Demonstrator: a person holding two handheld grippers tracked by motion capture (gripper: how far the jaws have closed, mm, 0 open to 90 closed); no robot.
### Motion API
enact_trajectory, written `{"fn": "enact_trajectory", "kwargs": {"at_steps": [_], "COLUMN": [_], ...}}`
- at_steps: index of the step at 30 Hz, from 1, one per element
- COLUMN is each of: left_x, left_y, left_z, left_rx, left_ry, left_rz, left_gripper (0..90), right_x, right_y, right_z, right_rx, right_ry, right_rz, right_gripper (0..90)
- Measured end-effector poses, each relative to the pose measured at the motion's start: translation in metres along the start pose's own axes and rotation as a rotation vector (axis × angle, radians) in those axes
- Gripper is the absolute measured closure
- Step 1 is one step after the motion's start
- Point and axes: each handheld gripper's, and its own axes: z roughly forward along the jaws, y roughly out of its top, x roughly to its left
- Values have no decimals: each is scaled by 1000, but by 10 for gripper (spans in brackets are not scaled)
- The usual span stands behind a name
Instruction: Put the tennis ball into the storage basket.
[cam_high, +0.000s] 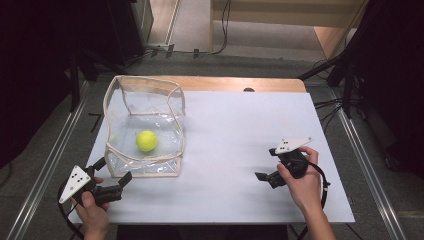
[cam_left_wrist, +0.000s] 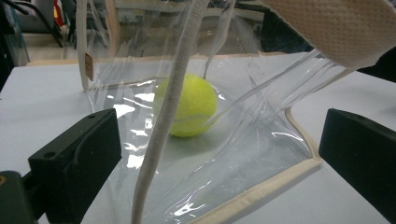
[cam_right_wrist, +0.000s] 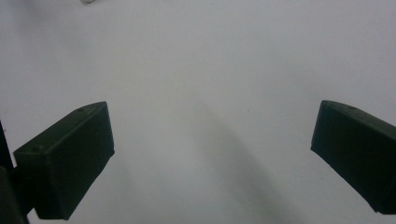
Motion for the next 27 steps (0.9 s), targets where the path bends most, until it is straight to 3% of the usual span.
{"fn": "enact_trajectory", "kwargs": {"at_steps": [18, 27], "left_x": [-1, -2], "left_y": [-1, -1], "left_z": [-2, -2], "left_rx": [3, 1], "left_ry": [-3, -6], "left_rz": [15, 15], "left_gripper": [0, 0], "right_x": [-11, -20], "right_y": [-33, -52], "right_z": [-14, -22], "right_rx": [-68, -121], "right_ry": [-37, -64], "right_rz": [47, 101], "right_gripper": [0, 0]}}
